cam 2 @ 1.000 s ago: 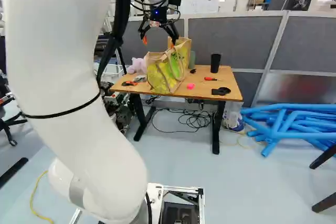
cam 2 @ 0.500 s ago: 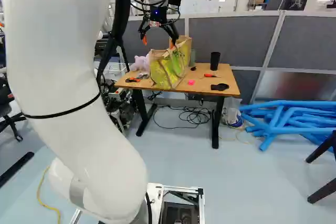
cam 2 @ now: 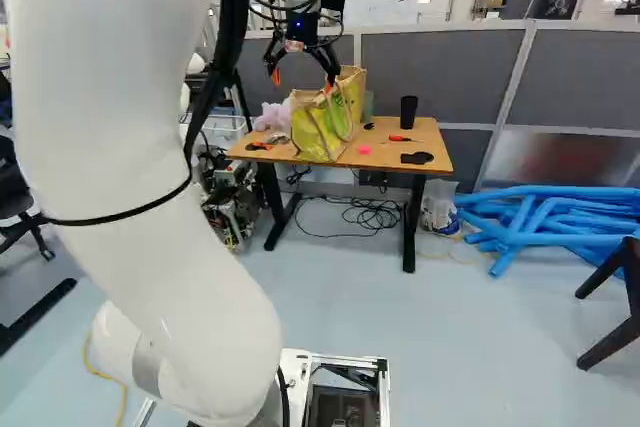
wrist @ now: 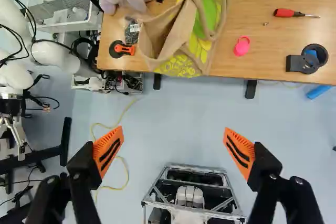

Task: Pick up the bag on the ground and place it on the table

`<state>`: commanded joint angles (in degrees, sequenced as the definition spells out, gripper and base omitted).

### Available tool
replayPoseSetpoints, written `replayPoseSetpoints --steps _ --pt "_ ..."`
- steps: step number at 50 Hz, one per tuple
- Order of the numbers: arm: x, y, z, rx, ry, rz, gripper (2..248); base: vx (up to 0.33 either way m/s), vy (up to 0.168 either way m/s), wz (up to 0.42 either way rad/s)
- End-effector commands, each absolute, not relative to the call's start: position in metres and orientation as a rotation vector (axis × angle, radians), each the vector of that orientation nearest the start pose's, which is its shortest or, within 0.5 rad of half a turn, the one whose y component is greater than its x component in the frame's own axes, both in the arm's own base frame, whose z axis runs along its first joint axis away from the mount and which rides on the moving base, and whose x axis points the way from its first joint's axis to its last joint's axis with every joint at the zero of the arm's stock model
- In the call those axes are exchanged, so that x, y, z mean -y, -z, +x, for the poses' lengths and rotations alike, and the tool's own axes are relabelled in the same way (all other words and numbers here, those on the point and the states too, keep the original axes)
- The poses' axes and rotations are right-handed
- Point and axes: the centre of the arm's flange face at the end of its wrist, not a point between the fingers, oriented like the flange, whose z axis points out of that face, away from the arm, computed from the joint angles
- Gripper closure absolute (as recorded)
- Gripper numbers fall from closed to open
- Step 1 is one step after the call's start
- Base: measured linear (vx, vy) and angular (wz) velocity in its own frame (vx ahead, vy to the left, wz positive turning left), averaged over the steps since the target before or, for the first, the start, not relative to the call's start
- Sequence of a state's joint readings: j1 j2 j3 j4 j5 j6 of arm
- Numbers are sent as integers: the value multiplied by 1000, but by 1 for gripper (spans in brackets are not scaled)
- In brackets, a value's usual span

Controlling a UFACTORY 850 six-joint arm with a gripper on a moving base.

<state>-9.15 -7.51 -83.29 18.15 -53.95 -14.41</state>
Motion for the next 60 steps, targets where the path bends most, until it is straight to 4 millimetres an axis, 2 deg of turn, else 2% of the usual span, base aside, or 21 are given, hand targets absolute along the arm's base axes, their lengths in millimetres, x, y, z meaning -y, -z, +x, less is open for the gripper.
replayPoseSetpoints --steps 14,33,60 --pt "63 -711 531 -67 626 -2870 3 -129 0 8" --pt "62 -709 531 -70 634 -2872 3 0 1 0" --pt "60 -690 528 -94 687 -2885 3 0 0 0"
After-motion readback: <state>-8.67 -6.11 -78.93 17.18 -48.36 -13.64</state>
